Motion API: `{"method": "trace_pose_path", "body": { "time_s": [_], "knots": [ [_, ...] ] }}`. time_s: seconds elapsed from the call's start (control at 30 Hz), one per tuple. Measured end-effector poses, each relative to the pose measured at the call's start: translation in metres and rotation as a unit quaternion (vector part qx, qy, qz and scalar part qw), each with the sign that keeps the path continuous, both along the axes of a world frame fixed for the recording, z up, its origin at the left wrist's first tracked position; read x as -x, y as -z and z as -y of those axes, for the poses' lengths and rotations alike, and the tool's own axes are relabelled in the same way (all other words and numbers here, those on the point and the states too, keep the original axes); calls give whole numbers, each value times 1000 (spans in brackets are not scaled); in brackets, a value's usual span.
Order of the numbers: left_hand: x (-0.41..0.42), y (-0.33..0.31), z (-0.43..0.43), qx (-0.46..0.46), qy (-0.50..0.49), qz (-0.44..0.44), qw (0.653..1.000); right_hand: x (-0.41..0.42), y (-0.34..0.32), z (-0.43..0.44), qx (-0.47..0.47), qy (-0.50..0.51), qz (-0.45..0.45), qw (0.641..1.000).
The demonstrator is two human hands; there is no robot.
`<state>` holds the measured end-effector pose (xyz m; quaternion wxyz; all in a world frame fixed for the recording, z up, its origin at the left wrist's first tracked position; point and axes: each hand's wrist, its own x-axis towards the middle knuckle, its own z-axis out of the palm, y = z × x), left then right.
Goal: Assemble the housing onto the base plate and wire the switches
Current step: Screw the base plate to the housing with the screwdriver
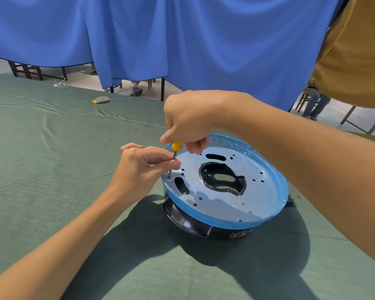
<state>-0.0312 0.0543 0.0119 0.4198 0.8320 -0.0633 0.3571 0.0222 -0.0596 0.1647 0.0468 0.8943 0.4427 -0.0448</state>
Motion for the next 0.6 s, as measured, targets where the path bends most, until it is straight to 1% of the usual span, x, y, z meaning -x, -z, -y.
{"method": "trace_pose_path", "body": {
  "time_s": [0.1,0.2,0.3,0.37,0.47,0.53,0.6],
  "knots": [
    [1,-1,-3,-25,6,-28,999,1,1,6,-20,-32,24,999],
    [4,-2,-3,-62,16,-38,997,1,5,10,-68,-59,26,996],
    [5,-4,-3,-84,28,-48,995,-3,3,12,-68,-56,47,995],
    [4,-5,-4,-80,47,-60,994,-3,-1,14,-66,-61,41,995],
    [4,-4,-7,-40,84,-66,993,-1,0,13,-69,-60,32,995],
    [4,-3,-4,-25,69,-45,996,-1,5,10,-74,-35,25,996],
    [3,0,0,-14,26,-4,1000,-3,10,9,-71,-3,17,997]
  ]
}}
